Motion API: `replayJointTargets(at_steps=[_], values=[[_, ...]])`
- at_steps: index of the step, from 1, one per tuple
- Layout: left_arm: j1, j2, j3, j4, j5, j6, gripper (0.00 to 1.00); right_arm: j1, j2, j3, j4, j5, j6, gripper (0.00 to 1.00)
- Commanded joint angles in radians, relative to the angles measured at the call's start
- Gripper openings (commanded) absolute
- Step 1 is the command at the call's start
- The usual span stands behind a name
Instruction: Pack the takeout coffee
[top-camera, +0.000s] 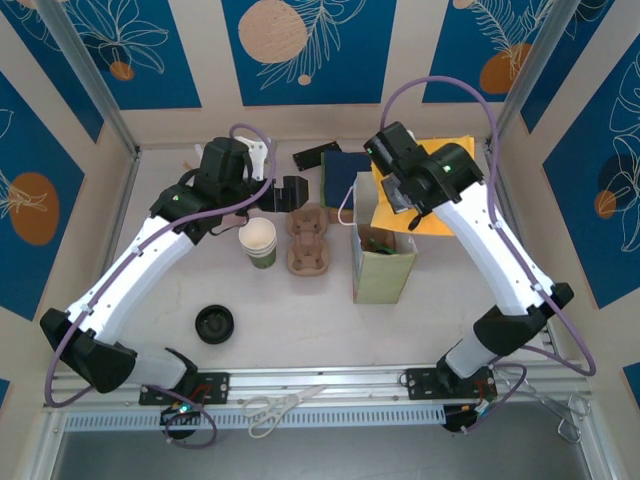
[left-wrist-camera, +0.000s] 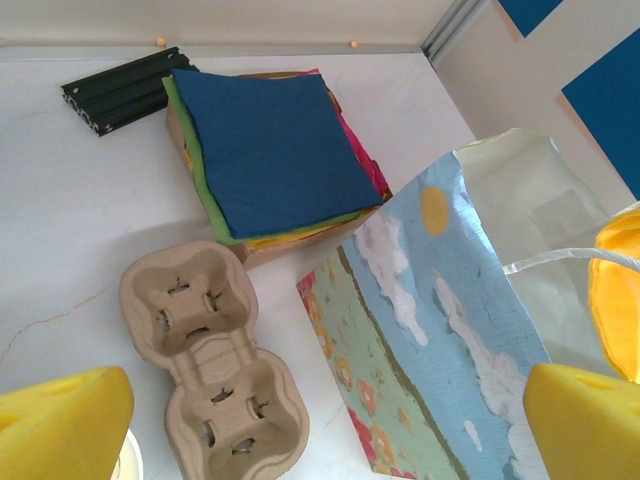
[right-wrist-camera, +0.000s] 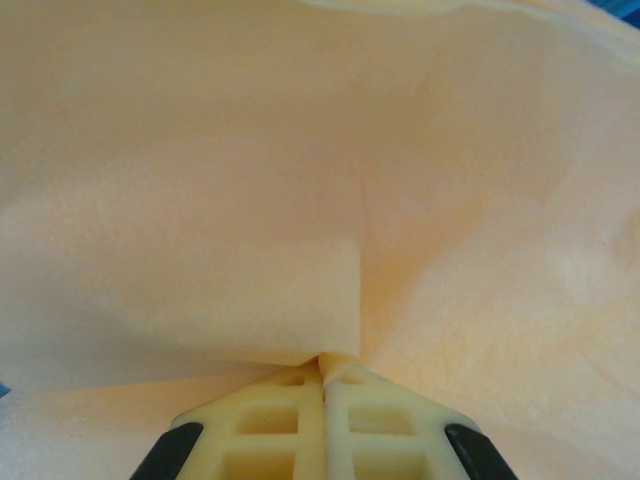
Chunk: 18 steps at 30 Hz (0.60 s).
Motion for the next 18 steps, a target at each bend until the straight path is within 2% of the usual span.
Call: replayJointTargets(at_steps=[1,18], values=[[0.003,-0.029,-0.014,0.005,0.013,0.017,1.00,0.019,0.039,0.032,-0.097,0.061,0.054,0.00],[0.003,-0.045,-0.035,0.003,0.001,0.021,1.00,0.106,0.122,0.017,-0.166,0.064,0.146,0.00]])
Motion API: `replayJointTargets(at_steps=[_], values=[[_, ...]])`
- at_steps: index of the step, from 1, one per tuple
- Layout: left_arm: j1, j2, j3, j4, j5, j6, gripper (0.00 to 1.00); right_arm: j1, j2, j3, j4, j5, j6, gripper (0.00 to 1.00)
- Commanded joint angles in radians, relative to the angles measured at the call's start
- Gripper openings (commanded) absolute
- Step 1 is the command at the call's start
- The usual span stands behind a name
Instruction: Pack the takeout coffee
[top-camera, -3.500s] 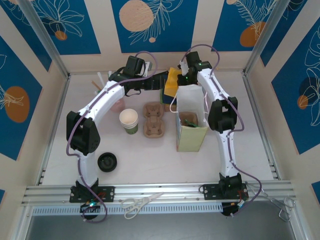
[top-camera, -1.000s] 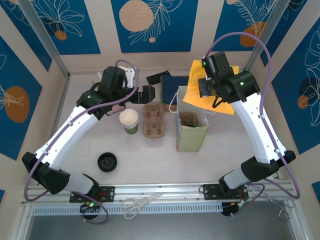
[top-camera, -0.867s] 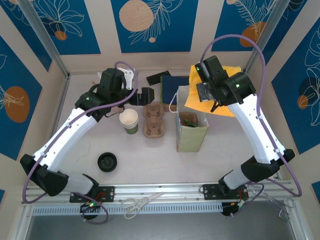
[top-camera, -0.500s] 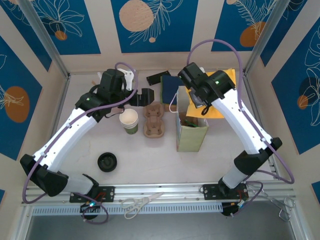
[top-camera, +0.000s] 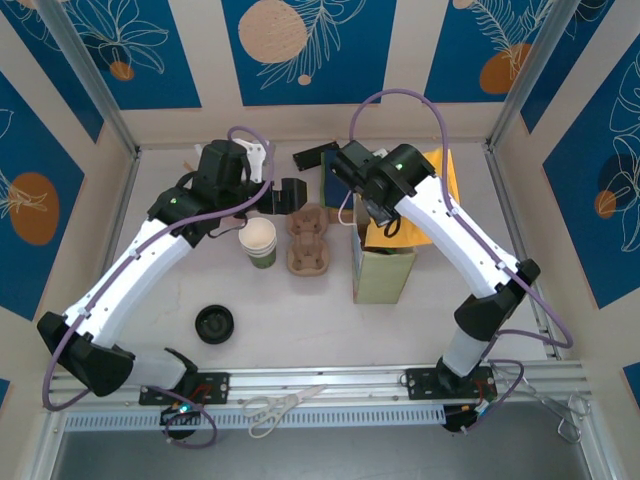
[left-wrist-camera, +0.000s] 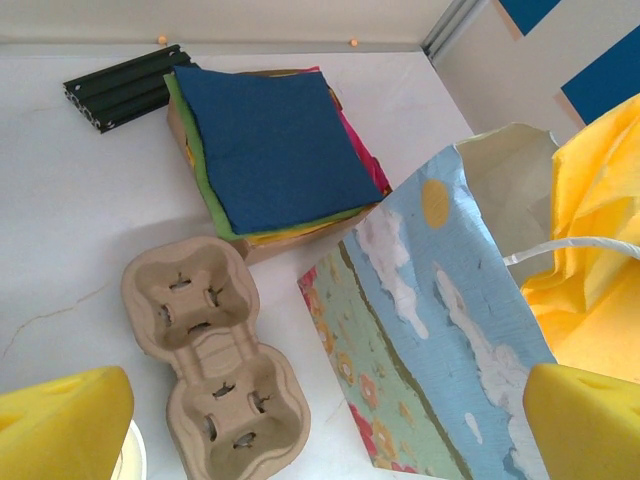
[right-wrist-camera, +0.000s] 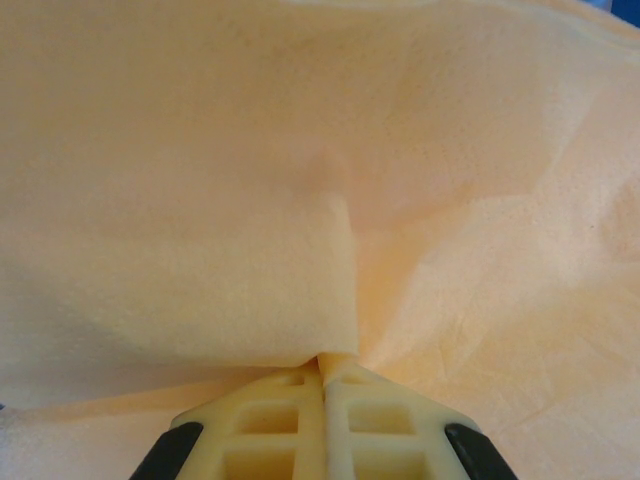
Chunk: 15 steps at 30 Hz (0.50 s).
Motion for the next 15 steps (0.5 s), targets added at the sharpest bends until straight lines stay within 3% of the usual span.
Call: replayJointTargets(at_steps=[1,11,12,14,15], values=[[0.004,-0.026,-0.016,0.002,0.001,0.021,1.00,0.010,0.005,0.011,-0.051,0.019,0.045,0.00],[0.003,-0.032,-0.023,-0.003,-0.002,0.027,1.00,0.012,0.006,-0.031,-0.078,0.007,0.099,0.00],[0.003,-0.031,-0.023,-0.001,-0.002,0.027,1.00,0.013,0.005,-0.031,-0.077,0.003,0.101,0.05],[0.005,-0.031,-0.023,-0.001,-0.002,0.028,1.00,0.017,0.004,-0.027,-0.077,0.000,0.101,0.26],[0.005,-0.031,-0.023,0.000,-0.001,0.028,1.00,0.019,0.005,-0.022,-0.078,0.000,0.101,0.27]])
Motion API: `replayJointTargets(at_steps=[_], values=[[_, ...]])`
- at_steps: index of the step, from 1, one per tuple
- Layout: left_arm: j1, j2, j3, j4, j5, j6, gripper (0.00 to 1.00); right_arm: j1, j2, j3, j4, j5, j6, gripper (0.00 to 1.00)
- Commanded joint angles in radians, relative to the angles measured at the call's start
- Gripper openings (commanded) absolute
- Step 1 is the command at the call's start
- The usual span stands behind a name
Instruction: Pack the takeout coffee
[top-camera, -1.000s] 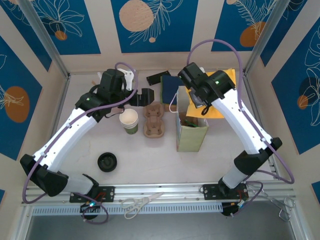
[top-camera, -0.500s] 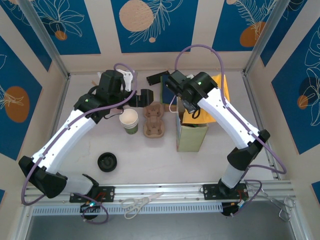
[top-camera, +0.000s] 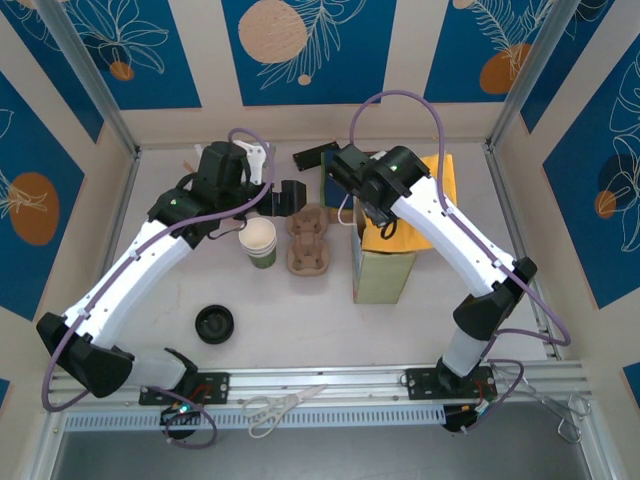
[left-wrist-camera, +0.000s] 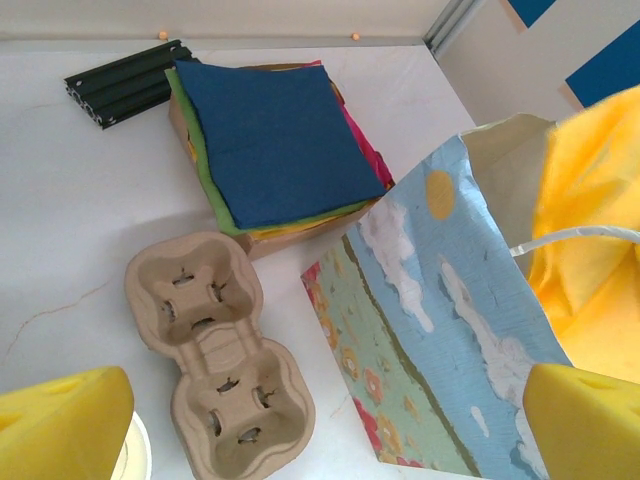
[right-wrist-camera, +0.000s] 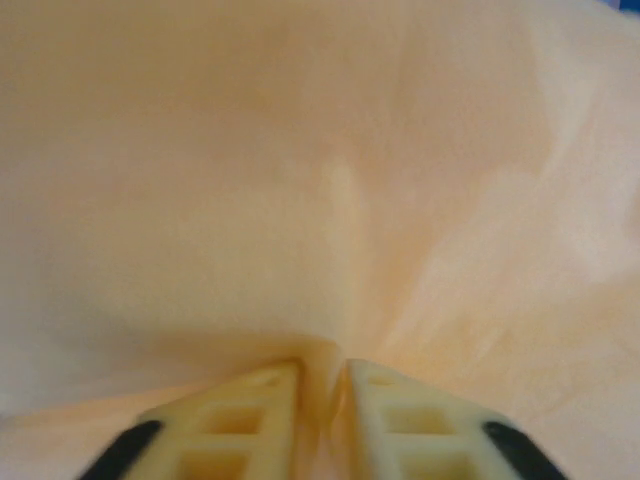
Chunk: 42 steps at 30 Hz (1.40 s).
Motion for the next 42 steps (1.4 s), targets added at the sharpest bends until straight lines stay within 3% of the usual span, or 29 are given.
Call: replayJointTargets(at_steps=[1,2,4,20,24,25,28,31,38,42], values=[[0.006,-0.025,-0.010,0.002,-0.003,0.018,1.00,0.014,-0.001,0.005,-0.078,0.004,0.030,0.28],[0.006,-0.025,-0.010,0.003,-0.001,0.018,1.00,0.016,0.001,0.011,-0.077,0.006,0.029,0.31],[0.006,-0.022,-0.009,0.004,-0.001,0.018,1.00,0.016,0.004,0.023,-0.079,0.004,0.030,0.46],[0.011,-0.013,-0.009,0.011,0.002,0.020,1.00,0.000,-0.011,0.165,-0.063,-0.044,0.018,0.50],[0.014,-0.012,-0.008,0.009,-0.002,0.021,1.00,-0.035,-0.049,0.155,-0.033,-0.083,0.031,0.55],[0.013,-0.012,-0.007,0.007,-0.005,0.022,1.00,-0.045,-0.065,0.147,-0.017,-0.092,0.035,0.60],[0.019,-0.015,-0.006,-0.002,-0.026,0.027,1.00,-0.091,-0.144,0.101,0.065,-0.145,0.029,0.61],[0.033,-0.020,-0.009,-0.016,-0.054,0.034,1.00,-0.183,-0.243,0.030,0.161,-0.246,0.030,0.62],[0.086,-0.051,-0.043,-0.066,-0.171,0.052,1.00,-0.552,-0.514,-0.262,0.418,-0.566,0.032,0.71],[0.124,-0.087,-0.111,-0.073,-0.262,0.062,1.00,-0.749,-0.582,-0.405,0.482,-0.711,0.024,0.72]])
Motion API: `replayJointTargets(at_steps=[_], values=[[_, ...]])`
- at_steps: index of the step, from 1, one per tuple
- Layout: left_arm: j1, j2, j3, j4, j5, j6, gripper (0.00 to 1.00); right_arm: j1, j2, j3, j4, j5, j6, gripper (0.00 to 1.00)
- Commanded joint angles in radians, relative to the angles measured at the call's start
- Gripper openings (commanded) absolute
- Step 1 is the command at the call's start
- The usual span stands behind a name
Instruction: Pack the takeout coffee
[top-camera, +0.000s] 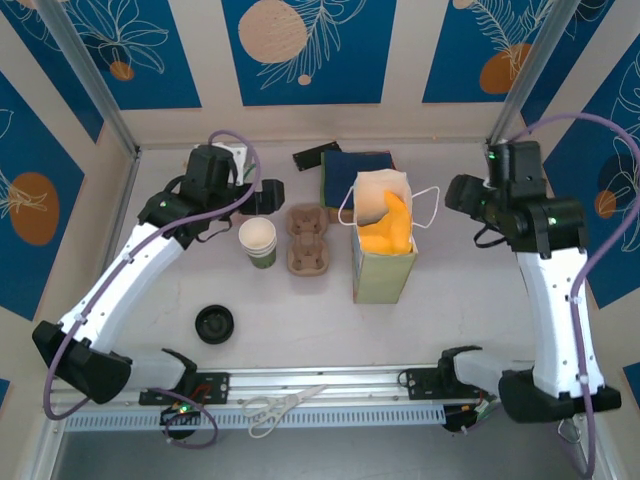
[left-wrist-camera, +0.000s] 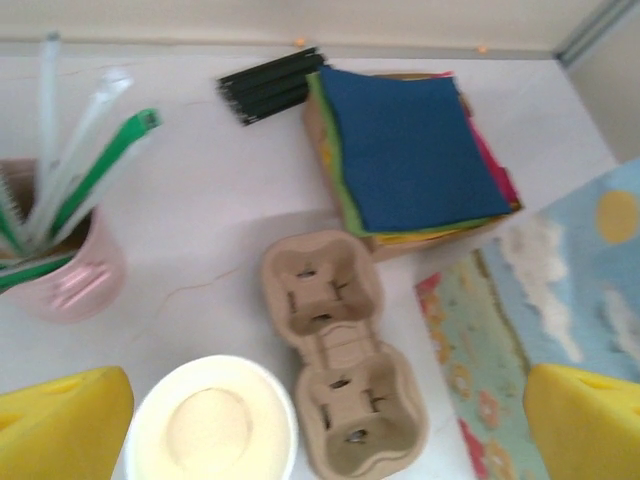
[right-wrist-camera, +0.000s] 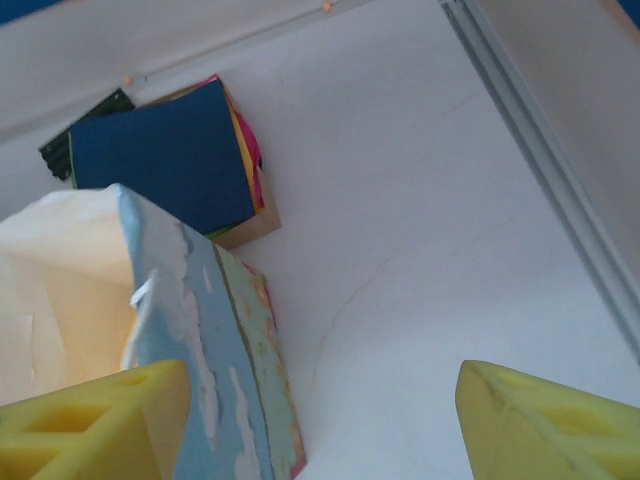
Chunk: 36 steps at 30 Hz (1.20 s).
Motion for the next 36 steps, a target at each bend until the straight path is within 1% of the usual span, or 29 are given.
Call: replayJointTargets(at_steps=[1,3,6,8,9,11,16,19,21,23,26,27,30,32,36], values=[[0.039,-0.049,-0.058,-0.029,-0.123,0.028,1.00,-0.123,-0.025,-0.120,0.126,-0.214,-0.001,0.74],[0.069,-0.066,-0.102,-0.028,-0.163,0.028,1.00,-0.189,-0.048,-0.207,0.168,-0.252,-0.006,0.77],[0.106,-0.082,-0.161,-0.025,-0.241,0.043,1.00,-0.258,-0.071,-0.329,0.234,-0.282,-0.014,0.88],[0.135,-0.090,-0.205,-0.010,-0.290,0.055,1.00,-0.283,-0.080,-0.403,0.284,-0.294,-0.028,0.97],[0.148,-0.093,-0.237,0.005,-0.317,0.066,1.00,-0.288,-0.085,-0.449,0.326,-0.293,-0.039,0.99],[0.181,-0.100,-0.289,0.029,-0.360,0.067,1.00,-0.297,-0.092,-0.546,0.422,-0.285,-0.056,0.99],[0.259,-0.113,-0.461,0.164,-0.426,0.068,1.00,-0.303,-0.076,-0.777,0.699,-0.300,-0.048,0.99],[0.297,-0.110,-0.583,0.321,-0.495,0.087,1.00,-0.298,-0.047,-0.882,0.869,-0.297,-0.016,0.99],[0.314,-0.099,-0.672,0.467,-0.521,0.123,1.00,-0.286,-0.016,-0.941,0.992,-0.297,-0.037,0.99],[0.324,-0.082,-0.737,0.614,-0.513,0.165,1.00,-0.251,0.023,-0.980,1.097,-0.254,-0.078,0.99],[0.329,-0.033,-0.835,0.877,-0.490,0.245,1.00,-0.161,0.109,-1.034,1.282,-0.129,-0.187,0.99],[0.329,-0.013,-0.870,0.981,-0.479,0.276,1.00,-0.136,0.147,-1.048,1.351,-0.096,-0.198,0.99],[0.331,0.064,-0.947,1.248,-0.441,0.344,1.00,-0.109,0.235,-1.062,1.482,-0.078,-0.200,0.99],[0.330,0.111,-0.953,1.313,-0.402,0.369,1.00,-0.102,0.271,-1.069,1.543,-0.076,-0.215,0.99],[0.335,0.195,-0.956,1.422,-0.339,0.411,1.00,-0.113,0.312,-1.121,1.719,-0.142,-0.265,0.99]])
